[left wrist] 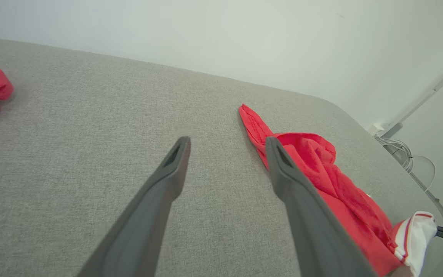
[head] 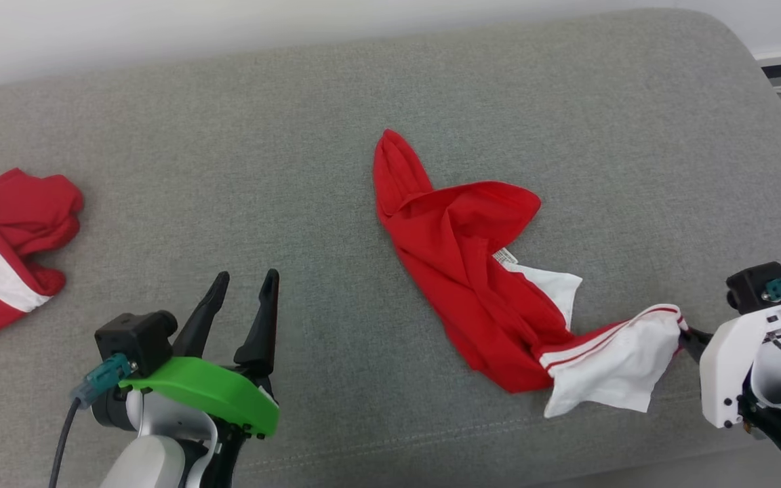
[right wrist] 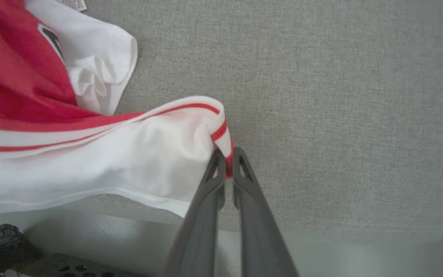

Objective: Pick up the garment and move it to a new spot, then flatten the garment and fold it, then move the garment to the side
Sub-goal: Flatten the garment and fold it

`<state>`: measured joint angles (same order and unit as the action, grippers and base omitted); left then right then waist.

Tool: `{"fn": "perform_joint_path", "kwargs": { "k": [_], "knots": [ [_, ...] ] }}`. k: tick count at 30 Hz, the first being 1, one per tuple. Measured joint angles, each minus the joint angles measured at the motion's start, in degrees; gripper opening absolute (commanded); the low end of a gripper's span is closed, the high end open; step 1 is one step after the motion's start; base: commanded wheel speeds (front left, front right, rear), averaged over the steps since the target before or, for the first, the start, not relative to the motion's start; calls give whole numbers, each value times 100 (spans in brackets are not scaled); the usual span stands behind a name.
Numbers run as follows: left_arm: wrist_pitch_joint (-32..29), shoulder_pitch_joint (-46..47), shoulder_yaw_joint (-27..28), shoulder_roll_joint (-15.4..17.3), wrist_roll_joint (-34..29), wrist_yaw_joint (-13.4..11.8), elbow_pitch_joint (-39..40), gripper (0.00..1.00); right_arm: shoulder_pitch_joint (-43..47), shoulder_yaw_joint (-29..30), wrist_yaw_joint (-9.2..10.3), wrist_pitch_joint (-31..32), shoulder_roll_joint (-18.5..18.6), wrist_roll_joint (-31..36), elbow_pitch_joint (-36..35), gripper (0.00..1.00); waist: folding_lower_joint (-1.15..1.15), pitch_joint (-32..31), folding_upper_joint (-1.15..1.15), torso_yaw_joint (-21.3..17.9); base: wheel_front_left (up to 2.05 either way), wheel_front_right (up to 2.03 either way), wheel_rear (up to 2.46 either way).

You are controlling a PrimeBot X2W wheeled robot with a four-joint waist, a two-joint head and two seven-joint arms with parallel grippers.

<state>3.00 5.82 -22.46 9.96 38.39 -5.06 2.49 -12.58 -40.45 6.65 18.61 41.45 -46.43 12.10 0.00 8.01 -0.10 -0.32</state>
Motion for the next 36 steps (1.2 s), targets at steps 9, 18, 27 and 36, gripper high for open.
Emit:
{"fn": "perform_joint_path", "kwargs": {
  "k": [9, 18, 27, 36],
  "knots": [
    [-110, 256, -165, -3, -86, 1, 2, 100, -31, 3, 44, -476, -589, 136, 59, 93, 0, 99, 0, -303, 0, 0, 0],
    [-244, 297, -250, 3, -137, 2, -8, 100, -128, 97, 49, -705, -687, 385, 110, 100, 0, 123, 0, -513, 0, 0, 0],
    [-504, 703, -559, 5, -349, 83, 74, 100, -135, 243, 51, -901, -783, 435, 87, 100, 0, 205, 0, -864, 0, 0, 0],
    [-1116, 1317, -1268, -178, -581, 203, -47, 100, -137, 378, 52, -1080, -1048, 510, 73, 100, 0, 446, 0, -1237, 0, 0, 0]
  ]
}}
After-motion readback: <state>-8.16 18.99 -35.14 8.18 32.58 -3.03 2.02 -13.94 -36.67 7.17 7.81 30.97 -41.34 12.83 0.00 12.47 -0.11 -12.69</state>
